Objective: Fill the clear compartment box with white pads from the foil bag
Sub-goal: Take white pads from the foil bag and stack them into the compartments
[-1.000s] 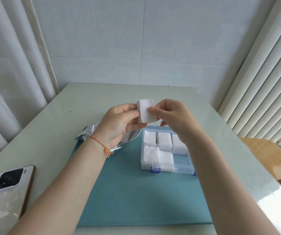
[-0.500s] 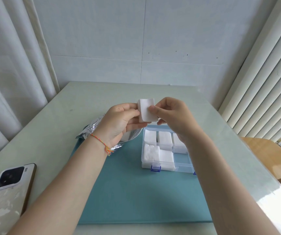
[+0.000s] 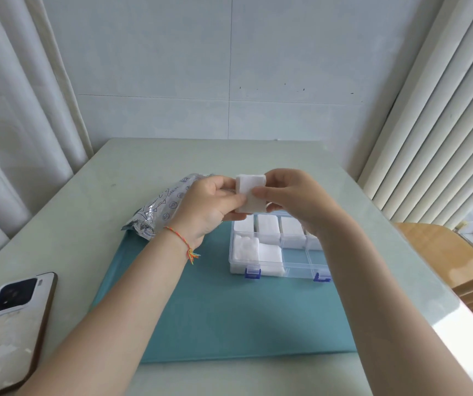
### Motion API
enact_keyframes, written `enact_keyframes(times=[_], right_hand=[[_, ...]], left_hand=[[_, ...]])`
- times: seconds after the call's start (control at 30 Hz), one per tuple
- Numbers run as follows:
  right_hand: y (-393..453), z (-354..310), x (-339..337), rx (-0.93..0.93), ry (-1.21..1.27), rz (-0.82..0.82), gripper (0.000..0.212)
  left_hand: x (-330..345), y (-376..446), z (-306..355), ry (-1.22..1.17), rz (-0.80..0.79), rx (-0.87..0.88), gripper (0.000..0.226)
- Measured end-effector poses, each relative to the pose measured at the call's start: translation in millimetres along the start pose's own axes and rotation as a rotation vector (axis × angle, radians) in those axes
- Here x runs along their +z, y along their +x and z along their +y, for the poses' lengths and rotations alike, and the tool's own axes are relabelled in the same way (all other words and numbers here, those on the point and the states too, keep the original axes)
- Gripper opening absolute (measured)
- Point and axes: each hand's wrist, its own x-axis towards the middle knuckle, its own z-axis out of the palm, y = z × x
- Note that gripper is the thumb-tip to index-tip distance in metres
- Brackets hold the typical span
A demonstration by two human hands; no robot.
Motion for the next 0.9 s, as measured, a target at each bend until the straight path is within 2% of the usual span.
enact_keyframes(times=[0.1, 0.2, 0.27, 0.37, 0.47, 0.67, 0.9], right_hand=[[-7.4, 7.7, -11.2, 0.053, 0.009, 0.051, 0.005], [-18.5, 14.1, -22.6, 0.126, 0.069, 0.091, 0.021], [-24.4, 19.5, -25.5, 0.148, 0.062, 0.093, 0.029], [-31.2, 28.1, -26.6, 0.147, 0.011, 0.023, 0.022], [-36.9, 36.2, -27.5, 0.193, -0.034, -0.077, 0.01], [-37.1, 46.2, -23.9, 0.295, -0.167, -0.148, 0.011], [-36.8, 50.2, -16.1, 0.331, -0.307, -0.126, 0.012]], left_hand=[[6.4, 0.2, -8.9, 0.214, 0.008, -0.009, 0.011], [9.2, -1.3, -15.2, 0.649, 0.01, 0.092, 0.017], [9.9, -4.2, -15.8, 0.857, -0.116, 0.113, 0.034], [12.8, -8.2, -15.7, 1.073, -0.344, 0.066, 0.066], [15.8, -9.9, -19.6, 1.141, -0.384, 0.061, 0.073], [19.8, -12.0, -26.7, 1.103, -0.372, 0.017, 0.084], [19.6, -12.5, -25.9, 1.112, -0.358, 0.012, 0.074]])
